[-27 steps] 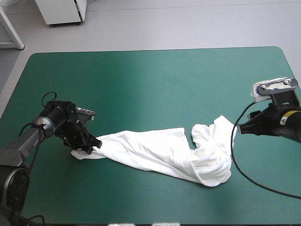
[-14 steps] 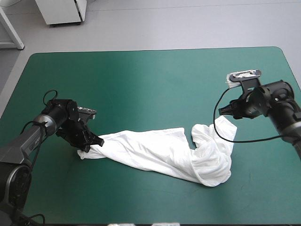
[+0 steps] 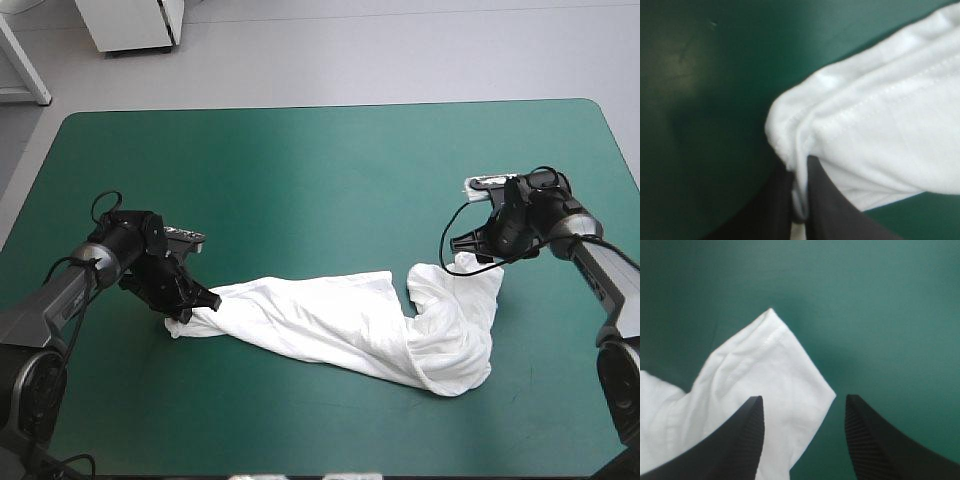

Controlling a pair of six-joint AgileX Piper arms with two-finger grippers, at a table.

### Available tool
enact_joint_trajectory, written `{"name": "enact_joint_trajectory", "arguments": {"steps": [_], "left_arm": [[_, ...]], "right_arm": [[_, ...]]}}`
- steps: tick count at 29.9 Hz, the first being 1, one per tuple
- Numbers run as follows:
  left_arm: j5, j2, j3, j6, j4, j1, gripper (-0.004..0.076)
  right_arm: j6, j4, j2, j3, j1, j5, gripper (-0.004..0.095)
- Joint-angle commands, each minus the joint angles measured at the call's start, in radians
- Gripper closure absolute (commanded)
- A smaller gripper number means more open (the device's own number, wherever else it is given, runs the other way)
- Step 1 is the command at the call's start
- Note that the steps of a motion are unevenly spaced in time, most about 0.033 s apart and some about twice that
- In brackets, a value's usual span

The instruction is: Fold the cloth

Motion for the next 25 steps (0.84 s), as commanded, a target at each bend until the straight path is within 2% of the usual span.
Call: {"name": "enact_joint_trajectory", "arguments": {"steps": [1, 11, 14, 17, 22, 25], "left_arm": [[-0.053, 0.016, 0.008, 0.001, -0.002, -0.002, 0.0734], [-0.049, 0.016, 0.008, 0.001, -0.002, -0.002, 0.0734], [-0.049, 0.016, 0.008, 0.001, -0.002, -0.002, 0.0734], [-0.049, 0.016, 0.008, 0.001, -0.002, -0.002, 0.0734], [-0.049, 0.010, 0.008, 0.001, -0.002, -0.002, 0.0734], [-0.049, -0.008, 0.004, 0.001, -0.002, -0.002, 0.0734]], "right_arm": [[-0.002, 0.004, -0.008, -0.022, -0.034, -0.018, 0.0436], [-0.037, 0.089, 0.100, -0.022, -0.039, 0.022, 0.0436], [-0.037, 0.089, 0.128, -0.022, -0.039, 0.038, 0.0462], [-0.045, 0.106, 0.163, -0.022, -0.039, 0.059, 0.0566], [-0.064, 0.110, 0.204, -0.022, -0.039, 0.083, 0.0906], [-0.064, 0.110, 0.202, -0.022, -0.039, 0.083, 0.0921]]}}
